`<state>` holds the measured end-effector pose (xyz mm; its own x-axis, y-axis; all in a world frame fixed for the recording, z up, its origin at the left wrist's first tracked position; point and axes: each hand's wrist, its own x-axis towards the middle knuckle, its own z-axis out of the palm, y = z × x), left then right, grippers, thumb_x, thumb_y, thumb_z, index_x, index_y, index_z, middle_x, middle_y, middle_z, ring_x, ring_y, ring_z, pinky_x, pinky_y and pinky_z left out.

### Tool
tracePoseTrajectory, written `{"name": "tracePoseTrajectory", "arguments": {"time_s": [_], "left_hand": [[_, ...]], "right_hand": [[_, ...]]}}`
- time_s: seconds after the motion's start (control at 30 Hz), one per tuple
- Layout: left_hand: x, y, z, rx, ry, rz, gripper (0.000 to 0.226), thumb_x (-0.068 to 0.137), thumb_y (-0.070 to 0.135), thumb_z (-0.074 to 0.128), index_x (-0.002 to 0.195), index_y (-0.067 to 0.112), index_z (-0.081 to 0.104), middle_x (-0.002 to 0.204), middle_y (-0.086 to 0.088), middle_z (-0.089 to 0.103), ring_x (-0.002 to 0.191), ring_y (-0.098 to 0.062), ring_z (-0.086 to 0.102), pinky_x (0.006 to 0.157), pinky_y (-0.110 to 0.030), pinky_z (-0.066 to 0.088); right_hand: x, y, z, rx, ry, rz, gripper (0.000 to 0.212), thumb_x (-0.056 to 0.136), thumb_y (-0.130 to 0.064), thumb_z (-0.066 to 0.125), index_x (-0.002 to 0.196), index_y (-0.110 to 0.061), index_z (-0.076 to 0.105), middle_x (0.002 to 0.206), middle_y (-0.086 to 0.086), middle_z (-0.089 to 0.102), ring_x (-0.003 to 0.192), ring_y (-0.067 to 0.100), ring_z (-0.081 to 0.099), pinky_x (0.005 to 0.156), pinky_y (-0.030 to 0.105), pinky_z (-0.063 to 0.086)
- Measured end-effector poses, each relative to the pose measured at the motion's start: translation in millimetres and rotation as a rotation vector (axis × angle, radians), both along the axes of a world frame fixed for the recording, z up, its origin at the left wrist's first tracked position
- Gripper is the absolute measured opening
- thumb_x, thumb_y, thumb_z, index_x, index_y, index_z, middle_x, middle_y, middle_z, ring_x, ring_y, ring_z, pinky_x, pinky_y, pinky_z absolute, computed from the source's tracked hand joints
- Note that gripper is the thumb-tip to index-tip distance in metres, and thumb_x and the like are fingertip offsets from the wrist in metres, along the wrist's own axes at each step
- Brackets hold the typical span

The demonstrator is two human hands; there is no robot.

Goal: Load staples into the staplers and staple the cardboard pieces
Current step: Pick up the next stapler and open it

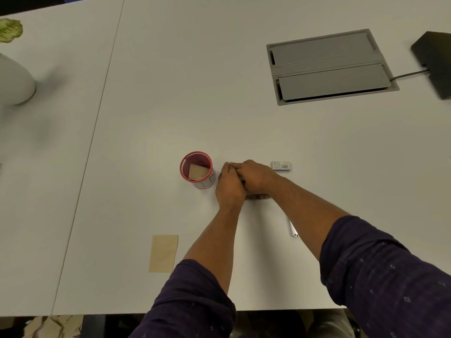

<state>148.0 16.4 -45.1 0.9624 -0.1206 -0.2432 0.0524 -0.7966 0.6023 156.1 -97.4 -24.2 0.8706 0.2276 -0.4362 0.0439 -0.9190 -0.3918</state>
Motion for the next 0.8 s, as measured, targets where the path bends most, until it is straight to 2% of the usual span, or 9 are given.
{"name": "tracePoseTrajectory", "arguments": {"time_s": [0.03,0.1,0.17,0.27,0.37,0.43,0.53,0.67,0.8], "left_hand": [[-1,0,1,-0.047,0.008,0.034,0.042,0.1,0.007,0.044,0.14,0.014,0.047,0.14,0.0,0.054,0.121,-0.016,0.056,0.097,-0.026,0.048],[-1,-1,4,-0.075,0.027,0.09,0.031,0.102,0.013,0.039,0.127,0.024,0.055,0.119,0.011,0.064,0.096,-0.002,0.061,0.073,-0.011,0.045],[-3,-2,5,-0.084,0.019,0.106,0.03,0.102,0.015,0.037,0.118,0.026,0.06,0.107,0.013,0.066,0.081,0.004,0.058,0.063,-0.008,0.037],[-5,-3,9,-0.081,0.02,0.103,0.032,0.101,0.013,0.038,0.121,0.019,0.063,0.115,0.005,0.068,0.087,-0.003,0.061,0.073,-0.014,0.045],[-5,-4,13,-0.074,0.017,0.103,0.034,0.099,0.009,0.043,0.125,0.013,0.064,0.12,-0.003,0.068,0.103,-0.017,0.064,0.082,-0.021,0.048],[-5,-4,13,-0.099,0.03,0.114,0.033,0.096,0.006,0.046,0.121,0.011,0.066,0.116,-0.006,0.069,0.101,-0.021,0.066,0.084,-0.027,0.053],[-7,-3,14,-0.141,0.077,0.145,0.032,0.091,0.003,0.047,0.112,0.011,0.07,0.102,-0.007,0.072,0.091,-0.024,0.068,0.079,-0.034,0.058],[-10,-2,17,-0.224,0.141,0.198,0.029,0.088,0.0,0.05,0.103,0.011,0.072,0.088,-0.003,0.072,0.081,-0.021,0.068,0.07,-0.027,0.056],[-13,-4,22,-0.299,0.169,0.26,0.027,0.082,-0.003,0.057,0.1,0.008,0.074,0.088,-0.004,0.073,0.083,-0.021,0.069,0.073,-0.026,0.057]], "right_hand": [[-2,0,0,0.005,-0.005,0.003,0.076,0.092,-0.021,0.066,0.158,-0.023,0.029,0.144,0.004,0.054,0.127,0.025,0.051,0.099,0.043,0.051],[-4,0,1,0.021,-0.016,0.009,0.068,0.093,-0.016,0.063,0.156,-0.021,0.036,0.147,0.001,0.053,0.128,0.025,0.05,0.1,0.042,0.05],[-6,1,2,0.057,-0.011,-0.021,0.06,0.094,-0.011,0.061,0.151,-0.019,0.045,0.147,0.001,0.054,0.127,0.025,0.053,0.102,0.041,0.049],[-9,1,4,0.139,0.011,-0.081,0.052,0.093,-0.004,0.06,0.143,-0.016,0.057,0.145,0.003,0.057,0.125,0.025,0.058,0.105,0.04,0.049],[-13,1,8,0.196,0.026,-0.137,0.05,0.093,-0.004,0.062,0.141,-0.015,0.058,0.145,0.004,0.057,0.127,0.024,0.057,0.108,0.039,0.046],[-14,2,10,0.217,0.041,-0.169,0.049,0.094,-0.006,0.062,0.142,-0.014,0.057,0.144,0.004,0.057,0.127,0.025,0.056,0.109,0.038,0.045],[-16,2,11,0.23,0.053,-0.21,0.044,0.097,-0.01,0.059,0.141,-0.012,0.057,0.144,0.005,0.056,0.126,0.026,0.056,0.109,0.038,0.044],[-22,4,13,0.278,0.066,-0.292,0.036,0.102,-0.018,0.055,0.136,-0.011,0.06,0.141,0.005,0.057,0.122,0.026,0.058,0.107,0.039,0.046],[-29,3,16,0.327,0.085,-0.344,0.033,0.098,-0.008,0.055,0.13,-0.01,0.065,0.14,0.003,0.055,0.12,0.025,0.058,0.105,0.037,0.047]]}}
